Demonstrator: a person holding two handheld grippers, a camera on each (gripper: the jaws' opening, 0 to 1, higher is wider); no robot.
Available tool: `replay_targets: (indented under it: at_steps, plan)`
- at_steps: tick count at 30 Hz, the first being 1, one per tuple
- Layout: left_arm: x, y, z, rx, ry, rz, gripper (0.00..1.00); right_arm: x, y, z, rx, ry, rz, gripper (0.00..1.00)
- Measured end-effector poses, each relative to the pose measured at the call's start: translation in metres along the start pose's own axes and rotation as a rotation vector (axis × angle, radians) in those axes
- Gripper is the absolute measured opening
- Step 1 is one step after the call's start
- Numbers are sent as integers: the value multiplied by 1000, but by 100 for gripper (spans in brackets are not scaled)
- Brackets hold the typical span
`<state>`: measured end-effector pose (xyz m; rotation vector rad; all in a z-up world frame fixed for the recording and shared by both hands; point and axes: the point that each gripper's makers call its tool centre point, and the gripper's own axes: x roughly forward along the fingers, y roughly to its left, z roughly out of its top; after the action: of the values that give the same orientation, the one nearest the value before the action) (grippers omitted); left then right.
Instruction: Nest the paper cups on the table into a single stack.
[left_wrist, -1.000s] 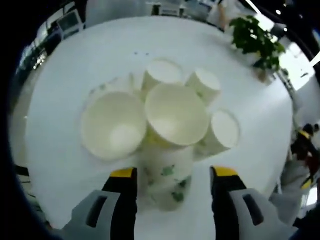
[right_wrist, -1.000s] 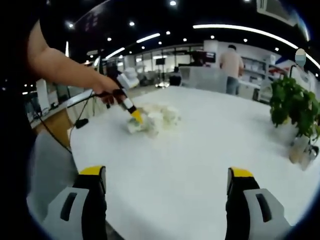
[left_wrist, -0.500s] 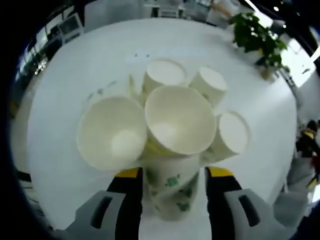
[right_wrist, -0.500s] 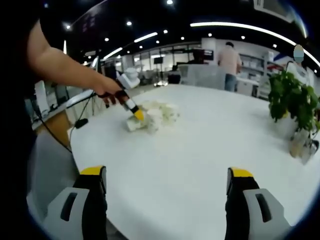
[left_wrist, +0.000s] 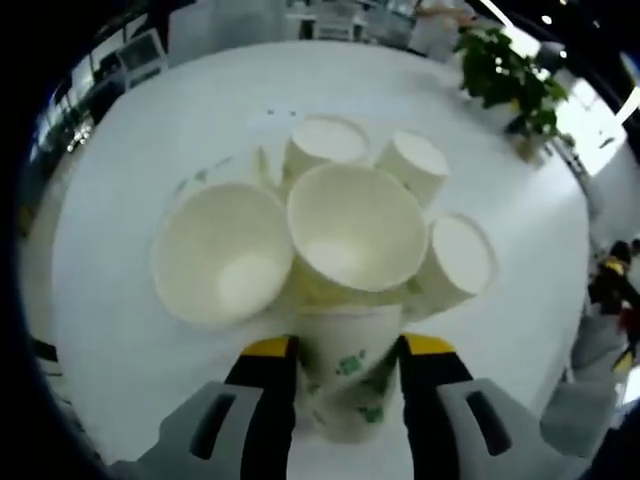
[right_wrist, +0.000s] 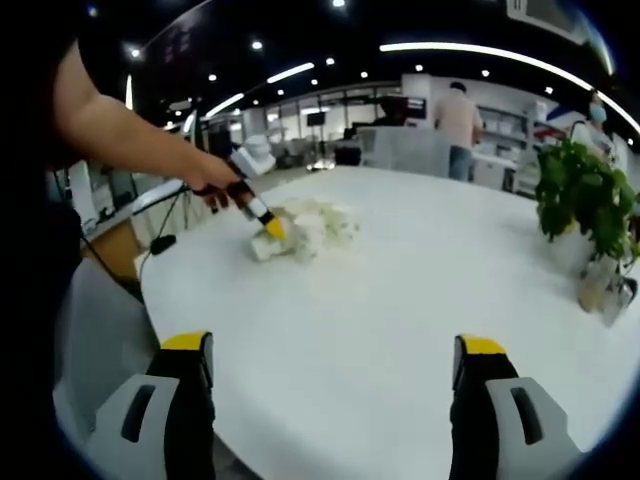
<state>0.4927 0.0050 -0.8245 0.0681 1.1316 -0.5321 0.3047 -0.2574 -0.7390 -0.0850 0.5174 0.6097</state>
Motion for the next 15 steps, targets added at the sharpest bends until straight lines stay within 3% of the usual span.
replay_targets:
  at_steps: [15]
  plan:
    - [-16,-1,-10,38,-104,-34,38,2,3,6,-9,-5,0,98]
